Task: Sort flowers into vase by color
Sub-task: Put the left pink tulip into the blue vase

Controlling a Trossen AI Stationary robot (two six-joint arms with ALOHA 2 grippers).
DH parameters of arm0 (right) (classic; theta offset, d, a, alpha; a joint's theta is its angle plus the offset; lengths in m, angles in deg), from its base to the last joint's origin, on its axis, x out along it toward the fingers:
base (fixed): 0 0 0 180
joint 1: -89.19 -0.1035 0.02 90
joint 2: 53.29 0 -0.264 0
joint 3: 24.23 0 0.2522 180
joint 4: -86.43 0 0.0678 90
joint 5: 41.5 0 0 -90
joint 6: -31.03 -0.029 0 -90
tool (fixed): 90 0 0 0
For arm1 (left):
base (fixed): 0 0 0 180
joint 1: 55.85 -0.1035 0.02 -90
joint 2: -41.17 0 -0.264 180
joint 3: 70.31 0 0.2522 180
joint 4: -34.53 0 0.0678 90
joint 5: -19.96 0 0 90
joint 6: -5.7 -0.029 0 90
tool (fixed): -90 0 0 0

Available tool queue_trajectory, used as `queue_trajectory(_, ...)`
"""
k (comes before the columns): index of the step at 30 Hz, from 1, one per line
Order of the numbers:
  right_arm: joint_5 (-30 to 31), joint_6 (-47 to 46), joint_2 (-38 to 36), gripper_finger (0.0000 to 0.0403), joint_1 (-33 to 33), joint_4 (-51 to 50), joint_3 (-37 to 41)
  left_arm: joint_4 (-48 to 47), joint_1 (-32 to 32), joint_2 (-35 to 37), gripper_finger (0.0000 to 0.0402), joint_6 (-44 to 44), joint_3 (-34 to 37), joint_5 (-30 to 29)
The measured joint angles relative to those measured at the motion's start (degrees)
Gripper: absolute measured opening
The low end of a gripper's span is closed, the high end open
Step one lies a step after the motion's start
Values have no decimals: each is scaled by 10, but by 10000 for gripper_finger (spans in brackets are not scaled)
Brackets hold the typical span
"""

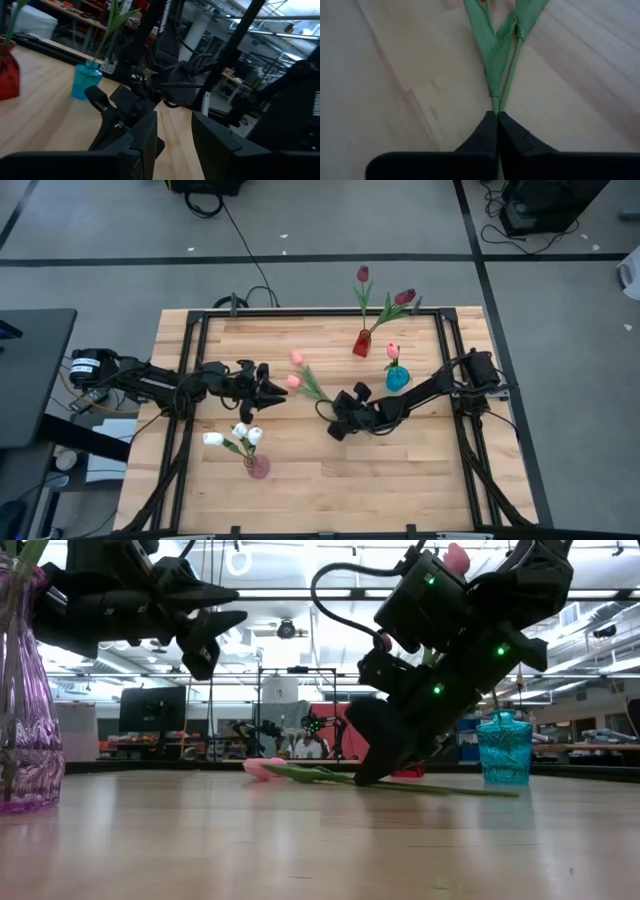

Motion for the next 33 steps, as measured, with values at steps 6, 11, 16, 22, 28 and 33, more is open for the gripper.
queue_trajectory(6, -2, 1, -27, 5, -14, 6, 1, 12, 0, 0, 127, 5, 0, 15)
queue_trajectory(11, 24, 3, -44, 2, -22, 6, 1, 16, -1, 0, 127, 5, 0, 15)
queue_trajectory(16, 27, 4, -50, 1, -25, 11, 1, 16, -1, 0, 127, 5, 0, 15)
queue_trajectory(22, 36, 4, -50, 0, -24, 14, 1, 15, -1, 0, 127, 5, 0, 15)
queue_trajectory(28, 38, 4, -50, 0, -25, 18, 1, 15, -1, 0, 127, 5, 0, 15)
queue_trajectory(33, 38, 4, -50, 0, -25, 18, 1, 15, -1, 0, 127, 5, 0, 15)
